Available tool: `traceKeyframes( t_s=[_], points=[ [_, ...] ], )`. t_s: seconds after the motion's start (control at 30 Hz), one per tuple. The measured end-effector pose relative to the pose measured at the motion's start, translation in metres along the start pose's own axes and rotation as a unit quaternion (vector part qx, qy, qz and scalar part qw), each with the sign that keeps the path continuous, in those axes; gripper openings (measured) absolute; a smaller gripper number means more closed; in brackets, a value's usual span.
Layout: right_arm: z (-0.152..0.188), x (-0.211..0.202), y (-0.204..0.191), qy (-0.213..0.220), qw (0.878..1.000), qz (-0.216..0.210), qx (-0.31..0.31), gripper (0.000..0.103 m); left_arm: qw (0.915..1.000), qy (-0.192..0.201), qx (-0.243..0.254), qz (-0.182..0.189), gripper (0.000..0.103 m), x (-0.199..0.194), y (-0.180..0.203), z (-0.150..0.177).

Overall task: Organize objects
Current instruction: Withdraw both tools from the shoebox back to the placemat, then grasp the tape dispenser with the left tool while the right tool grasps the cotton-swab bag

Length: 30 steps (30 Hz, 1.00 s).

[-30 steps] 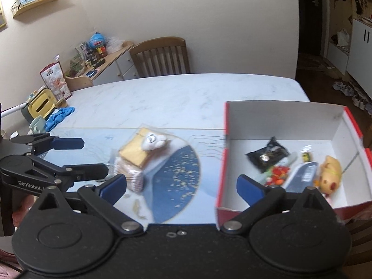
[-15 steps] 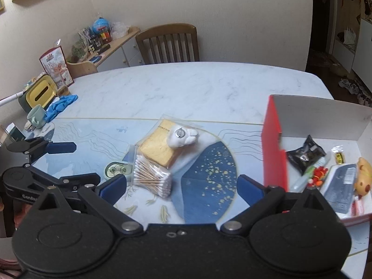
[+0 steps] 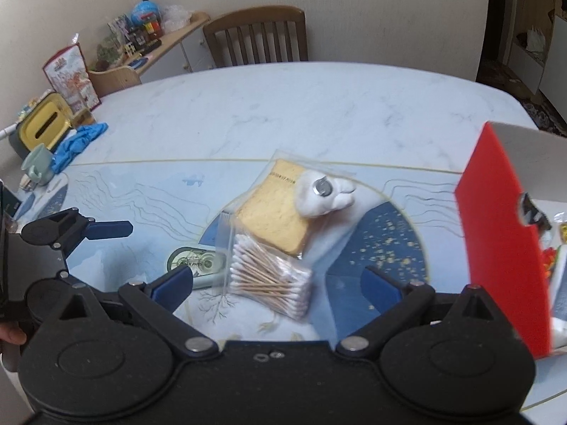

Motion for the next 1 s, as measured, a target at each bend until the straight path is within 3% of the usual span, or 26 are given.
traceKeyframes(
  t_s=[0.4,0.7,1.0],
  points=[
    [0.003,0.049,-0.012,-0.029,0.998,0.028,0.046,0.101,0.9981,-0.011,0.058,0.019,0.102,0.027,0.0,0.003],
    [0.007,0.068,-0.012,-0.054,0.996,0.039,0.062,0.101,0.9973,-0.013,0.062,0.038,0.102,0.044,0.001,0.002],
    [0.009,0.072,-0.012,-0.061,0.995,0.028,0.072,0.083,0.9965,-0.002,0.057,0.062,0.098,0.047,0.005,0.001]
  ],
)
Point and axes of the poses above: each gripper's, at about its wrist camera, not at the fingertips, and x roughly the way its jaws point, y to its right, z to its underside, the point moved 3 cm from there along x, roughly the way its jaws point, and after that the axes turned 3 degrees about z, right-handed, at the moved point
